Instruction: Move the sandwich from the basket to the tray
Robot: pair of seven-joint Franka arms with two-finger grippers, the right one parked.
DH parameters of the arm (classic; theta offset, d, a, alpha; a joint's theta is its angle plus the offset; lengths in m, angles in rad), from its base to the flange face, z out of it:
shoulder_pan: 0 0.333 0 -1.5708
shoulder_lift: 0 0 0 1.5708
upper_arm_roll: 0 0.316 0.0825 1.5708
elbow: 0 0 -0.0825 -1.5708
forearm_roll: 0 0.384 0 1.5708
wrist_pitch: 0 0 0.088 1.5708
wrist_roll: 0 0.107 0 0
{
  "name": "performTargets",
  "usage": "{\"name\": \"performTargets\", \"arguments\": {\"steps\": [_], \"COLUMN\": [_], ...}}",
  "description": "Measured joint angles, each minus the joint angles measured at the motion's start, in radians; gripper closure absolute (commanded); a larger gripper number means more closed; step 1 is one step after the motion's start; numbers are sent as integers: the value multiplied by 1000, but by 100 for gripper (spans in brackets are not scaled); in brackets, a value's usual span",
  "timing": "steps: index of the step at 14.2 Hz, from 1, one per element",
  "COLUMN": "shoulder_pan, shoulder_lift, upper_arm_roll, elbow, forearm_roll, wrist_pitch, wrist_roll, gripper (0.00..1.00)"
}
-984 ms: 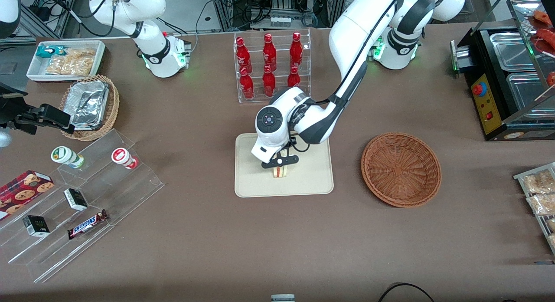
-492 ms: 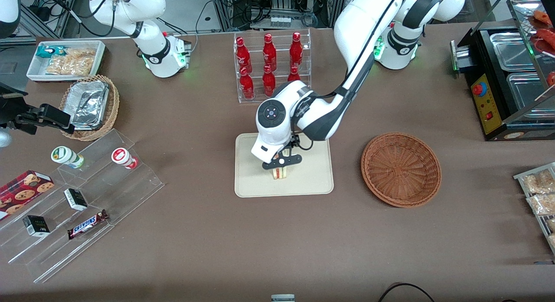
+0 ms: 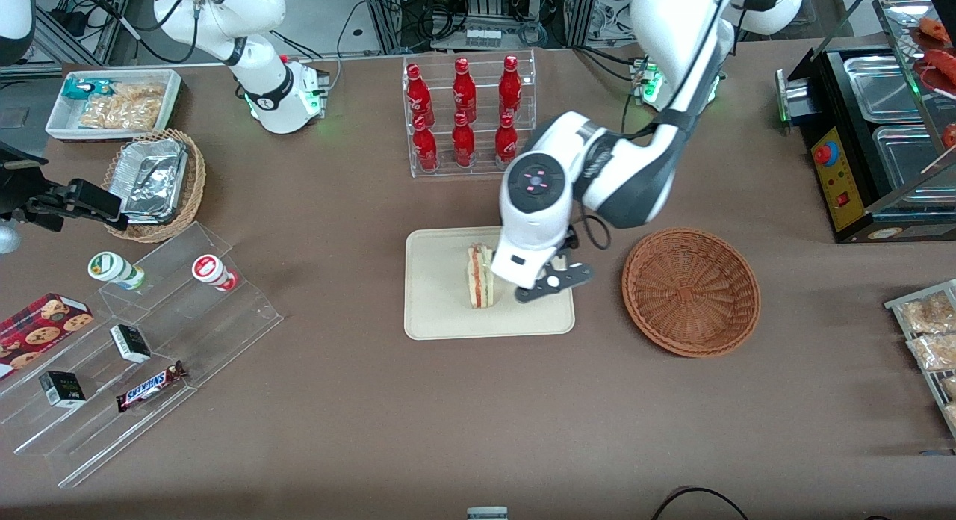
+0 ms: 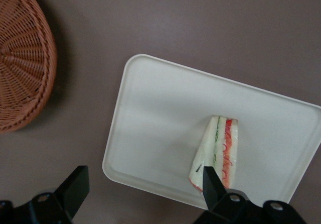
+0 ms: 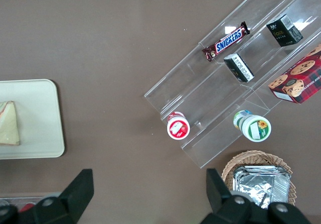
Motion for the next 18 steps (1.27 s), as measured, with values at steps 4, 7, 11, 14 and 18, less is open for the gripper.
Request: {"name": "performTargets", "arguments": {"steps": [4, 7, 11, 14, 18], "shoulder_pan": [120, 202, 285, 408, 556], "shoulder_lift": [-110, -219, -361, -463, -555], "upper_arm_roll": [3, 4, 2, -51, -89], "elbow": [-113, -224, -342, -374, -352], "forearm_roll": [0, 0, 1, 1, 0], "wrist_pitch": [-1, -2, -16, -135, -285], "wrist_roll": [153, 281, 459, 612, 829], "gripper": [0, 0, 0, 0, 0]}}
